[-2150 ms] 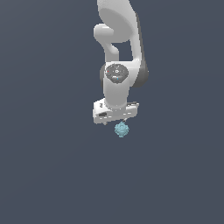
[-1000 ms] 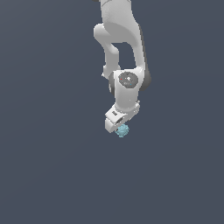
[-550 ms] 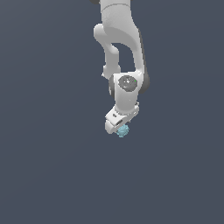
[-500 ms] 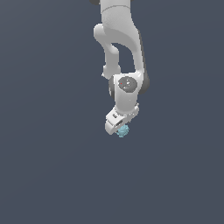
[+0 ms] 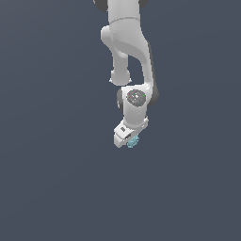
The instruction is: Pick up the object and move it to a goal position.
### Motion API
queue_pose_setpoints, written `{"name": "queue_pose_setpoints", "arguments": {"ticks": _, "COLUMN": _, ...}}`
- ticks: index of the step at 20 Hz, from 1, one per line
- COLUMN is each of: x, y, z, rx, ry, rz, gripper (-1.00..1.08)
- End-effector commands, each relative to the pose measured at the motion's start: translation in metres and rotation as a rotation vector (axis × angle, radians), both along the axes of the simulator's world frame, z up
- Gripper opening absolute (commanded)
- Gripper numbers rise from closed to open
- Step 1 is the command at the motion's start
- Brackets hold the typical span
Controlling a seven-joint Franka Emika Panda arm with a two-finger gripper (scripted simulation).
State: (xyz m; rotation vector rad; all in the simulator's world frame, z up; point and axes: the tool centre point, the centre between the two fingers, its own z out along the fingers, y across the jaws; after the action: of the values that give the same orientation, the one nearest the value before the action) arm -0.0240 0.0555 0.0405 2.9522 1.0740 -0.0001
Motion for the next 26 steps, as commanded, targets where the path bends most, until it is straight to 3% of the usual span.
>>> {"name": "queue_pose_setpoints", "arguments": {"ticks": 1, "x": 0.0, "y": 0.0, "z": -0.001, "rx": 0.0, "ry": 0.0, "rz": 0.001, "gripper": -1.0}}
{"name": "queue_pose_setpoints", "arguments": {"ticks": 15, "x": -0.002, "y": -0.01, "z": 0.0, "rx": 0.0, "ry": -0.001, "rz": 0.0, "gripper": -1.0}}
{"name": "queue_pose_setpoints", "arguments": {"ticks": 20, "x": -0.008, "y": -0.039, "z": 0.0, "rx": 0.0, "ry": -0.001, "rz": 0.0, "gripper": -1.0}}
{"name": "queue_pose_setpoints", "arguments": {"ticks": 26, "x": -0.02, "y": -0.097, "z": 0.0, "rx": 0.0, "ry": -0.001, "rz": 0.0, "gripper": -1.0}}
